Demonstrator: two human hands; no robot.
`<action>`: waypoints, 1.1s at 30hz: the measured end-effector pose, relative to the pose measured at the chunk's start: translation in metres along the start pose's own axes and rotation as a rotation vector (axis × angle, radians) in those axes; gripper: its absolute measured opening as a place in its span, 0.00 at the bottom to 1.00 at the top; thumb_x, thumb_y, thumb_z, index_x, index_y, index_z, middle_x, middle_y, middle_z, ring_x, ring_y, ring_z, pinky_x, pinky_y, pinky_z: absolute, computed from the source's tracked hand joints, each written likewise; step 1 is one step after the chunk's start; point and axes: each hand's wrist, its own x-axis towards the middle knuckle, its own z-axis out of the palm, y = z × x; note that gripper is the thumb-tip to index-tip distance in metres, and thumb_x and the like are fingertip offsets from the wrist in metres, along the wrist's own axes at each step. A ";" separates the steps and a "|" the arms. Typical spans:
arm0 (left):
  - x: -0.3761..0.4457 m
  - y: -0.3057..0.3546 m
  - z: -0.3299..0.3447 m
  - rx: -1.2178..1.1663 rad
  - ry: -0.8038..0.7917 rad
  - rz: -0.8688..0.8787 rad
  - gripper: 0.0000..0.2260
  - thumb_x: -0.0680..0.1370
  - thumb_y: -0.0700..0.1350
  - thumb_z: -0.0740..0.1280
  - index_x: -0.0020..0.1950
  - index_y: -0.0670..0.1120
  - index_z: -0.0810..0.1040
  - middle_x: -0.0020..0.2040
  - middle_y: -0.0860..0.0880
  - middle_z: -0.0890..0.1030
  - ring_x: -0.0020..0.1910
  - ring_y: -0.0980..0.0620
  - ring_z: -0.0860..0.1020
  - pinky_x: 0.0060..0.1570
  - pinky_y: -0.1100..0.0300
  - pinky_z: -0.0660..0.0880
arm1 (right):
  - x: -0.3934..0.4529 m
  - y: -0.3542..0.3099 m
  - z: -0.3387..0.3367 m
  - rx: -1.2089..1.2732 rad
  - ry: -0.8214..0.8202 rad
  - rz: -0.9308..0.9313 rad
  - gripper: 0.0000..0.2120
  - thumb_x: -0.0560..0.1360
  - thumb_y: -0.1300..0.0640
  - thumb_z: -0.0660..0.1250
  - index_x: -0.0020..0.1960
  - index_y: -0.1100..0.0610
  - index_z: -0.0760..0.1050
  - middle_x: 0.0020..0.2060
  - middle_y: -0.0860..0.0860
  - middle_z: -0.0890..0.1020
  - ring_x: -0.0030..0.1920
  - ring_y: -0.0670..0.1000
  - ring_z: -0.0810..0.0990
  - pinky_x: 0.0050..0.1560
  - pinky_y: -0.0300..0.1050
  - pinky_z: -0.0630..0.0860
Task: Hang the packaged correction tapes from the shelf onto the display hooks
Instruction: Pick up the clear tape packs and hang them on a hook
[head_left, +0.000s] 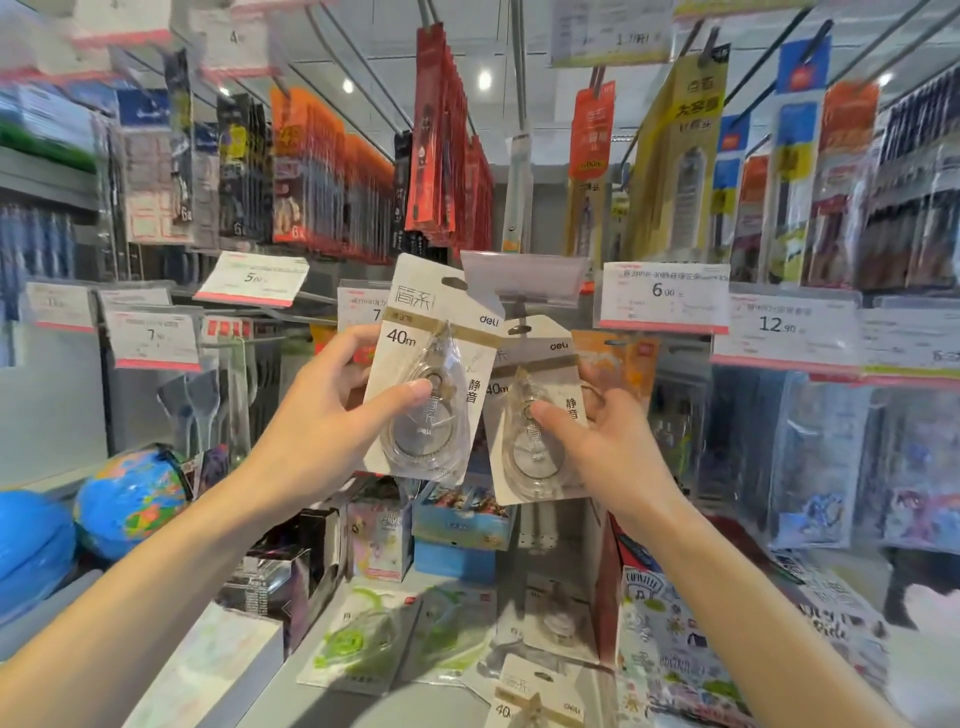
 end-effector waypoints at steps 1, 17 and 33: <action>0.000 -0.001 -0.001 0.000 -0.001 0.003 0.20 0.72 0.52 0.73 0.64 0.55 0.76 0.58 0.59 0.86 0.57 0.58 0.84 0.54 0.65 0.78 | 0.002 0.000 0.001 -0.001 0.004 -0.003 0.29 0.77 0.49 0.74 0.75 0.50 0.69 0.54 0.43 0.89 0.55 0.45 0.87 0.62 0.56 0.82; -0.002 -0.025 -0.003 -0.003 -0.037 -0.047 0.23 0.71 0.57 0.74 0.64 0.57 0.76 0.59 0.56 0.86 0.59 0.54 0.84 0.63 0.46 0.78 | 0.026 0.030 0.020 -0.349 0.133 -0.018 0.37 0.79 0.60 0.69 0.80 0.39 0.57 0.65 0.41 0.78 0.36 0.54 0.85 0.27 0.46 0.80; -0.010 -0.038 0.002 -0.021 -0.078 -0.124 0.19 0.71 0.59 0.74 0.60 0.62 0.75 0.54 0.56 0.88 0.53 0.56 0.86 0.55 0.51 0.78 | 0.047 0.038 0.030 -0.387 0.106 0.208 0.30 0.81 0.36 0.63 0.75 0.53 0.63 0.61 0.48 0.75 0.58 0.58 0.80 0.52 0.50 0.75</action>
